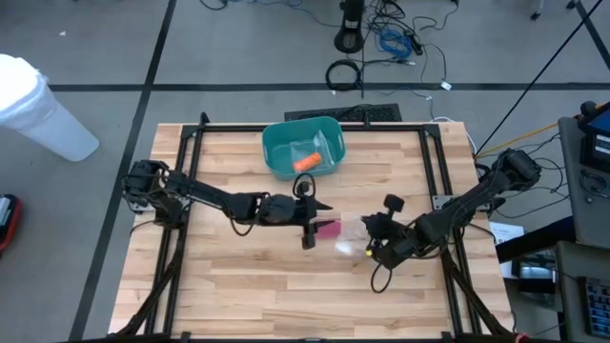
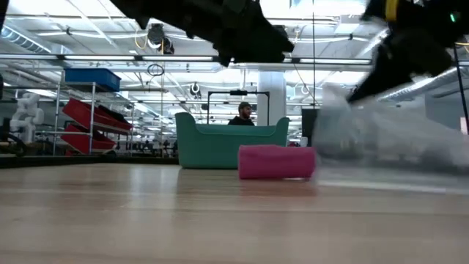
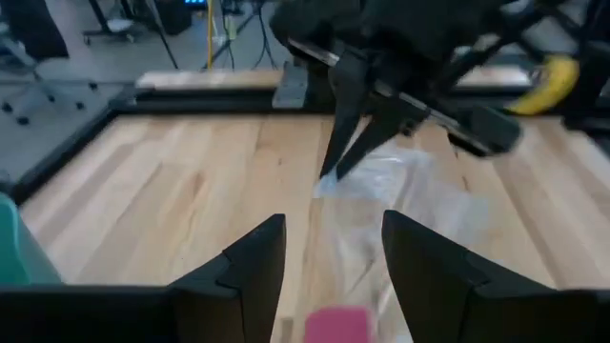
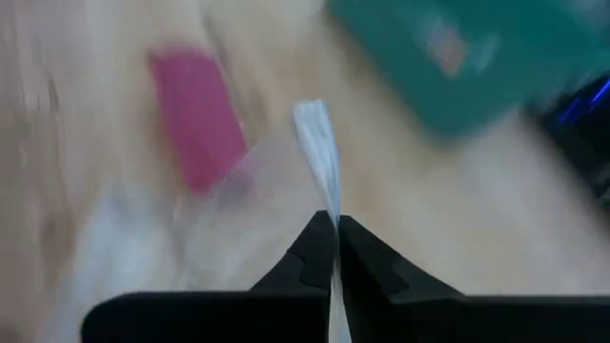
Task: Roll bandage
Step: Open the transparent zip bag
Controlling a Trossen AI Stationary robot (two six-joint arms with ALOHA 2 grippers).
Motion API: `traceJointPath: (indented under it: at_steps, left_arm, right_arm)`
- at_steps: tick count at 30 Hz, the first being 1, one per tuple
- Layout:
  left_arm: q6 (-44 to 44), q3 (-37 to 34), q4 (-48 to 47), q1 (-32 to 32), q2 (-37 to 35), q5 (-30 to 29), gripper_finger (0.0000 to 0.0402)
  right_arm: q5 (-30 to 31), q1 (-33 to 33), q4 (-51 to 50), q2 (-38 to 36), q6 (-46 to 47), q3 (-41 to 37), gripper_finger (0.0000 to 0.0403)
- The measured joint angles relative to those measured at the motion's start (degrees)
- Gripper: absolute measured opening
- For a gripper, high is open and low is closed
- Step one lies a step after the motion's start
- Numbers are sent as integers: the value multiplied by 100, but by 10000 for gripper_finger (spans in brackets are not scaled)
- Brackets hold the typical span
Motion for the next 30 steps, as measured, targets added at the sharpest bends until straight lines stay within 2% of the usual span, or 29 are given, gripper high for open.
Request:
traceJointPath:
  at_steps: [7, 15, 20, 26, 30]
  left_arm:
    - [438, 176, -4, 59, 0, 29, 182]
    - [431, 173, -160, -125, 0, 33, 182]
    - [467, 173, -150, -173, -13, -68, 182]
    - [443, 171, -267, -191, -15, -301, 179]
    - [636, 171, -318, -240, -15, -393, 134]
  right_arm:
    - [1612, 142, 44, 256, -2231, 1157, 1]
    - [2523, 162, 33, 1216, -3925, 2037, 0]
    - [2703, 162, 35, 1834, -4097, 2297, 0]
    - [2694, 354, 32, 2148, -3709, 2478, 0]
    - [2748, 498, 33, 2153, -3585, 2491, 0]
